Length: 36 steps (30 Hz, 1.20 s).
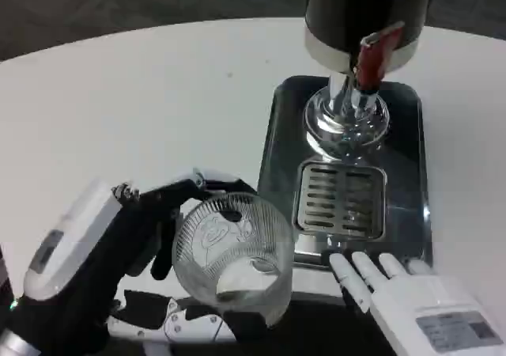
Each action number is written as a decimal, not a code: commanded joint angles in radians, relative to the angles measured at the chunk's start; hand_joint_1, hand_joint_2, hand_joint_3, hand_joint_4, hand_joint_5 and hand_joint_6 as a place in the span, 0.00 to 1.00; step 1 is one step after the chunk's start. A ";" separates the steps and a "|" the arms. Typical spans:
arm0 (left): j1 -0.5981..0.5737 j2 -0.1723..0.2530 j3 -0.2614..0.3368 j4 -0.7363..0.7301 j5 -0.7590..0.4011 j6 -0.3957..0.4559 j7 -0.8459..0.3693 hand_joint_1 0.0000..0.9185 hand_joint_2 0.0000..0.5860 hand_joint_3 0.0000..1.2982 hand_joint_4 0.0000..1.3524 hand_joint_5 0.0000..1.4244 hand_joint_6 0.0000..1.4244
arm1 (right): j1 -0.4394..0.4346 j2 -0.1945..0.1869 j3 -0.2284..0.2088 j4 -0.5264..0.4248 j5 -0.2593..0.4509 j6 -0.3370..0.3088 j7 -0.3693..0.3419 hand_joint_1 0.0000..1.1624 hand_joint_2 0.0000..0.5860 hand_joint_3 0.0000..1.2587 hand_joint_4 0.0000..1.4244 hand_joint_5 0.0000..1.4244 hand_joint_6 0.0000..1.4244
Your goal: Grasp the cup under the faucet to collect the drink, then remove the cup.
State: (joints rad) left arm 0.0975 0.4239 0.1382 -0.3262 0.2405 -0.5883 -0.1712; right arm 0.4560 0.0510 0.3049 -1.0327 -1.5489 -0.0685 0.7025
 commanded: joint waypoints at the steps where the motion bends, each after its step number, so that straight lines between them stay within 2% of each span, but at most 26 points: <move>1: 0.007 0.005 0.005 -0.026 -0.029 -0.006 -0.008 0.74 0.00 0.72 0.78 0.89 1.00 | -0.022 0.061 0.038 0.003 -0.021 0.005 0.006 0.41 0.77 0.00 0.00 0.00 0.00; 22: -0.008 -0.002 -0.006 -0.011 -0.032 -0.004 -0.018 0.75 0.00 0.72 0.79 0.90 1.00 | -0.032 0.072 0.049 -0.001 -0.042 0.011 0.016 0.41 0.77 0.00 0.00 0.00 0.00; 26: -0.021 -0.009 -0.006 0.001 -0.031 0.005 -0.014 0.75 0.00 0.72 0.79 0.90 1.00 | -0.025 0.072 0.040 -0.014 -0.022 0.020 0.005 0.41 0.77 0.00 0.00 0.00 0.00; 36: -0.107 -0.022 0.003 0.070 -0.009 0.051 0.006 0.75 0.00 0.72 0.79 0.89 1.00 | 0.009 0.063 -0.017 -0.015 0.026 0.036 -0.071 0.42 0.77 0.02 0.00 0.00 0.00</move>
State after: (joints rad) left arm 0.0199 0.4087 0.1354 -0.2756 0.2304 -0.5468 -0.1900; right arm 0.4567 0.0512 0.3002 -1.0331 -1.5395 -0.0404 0.6665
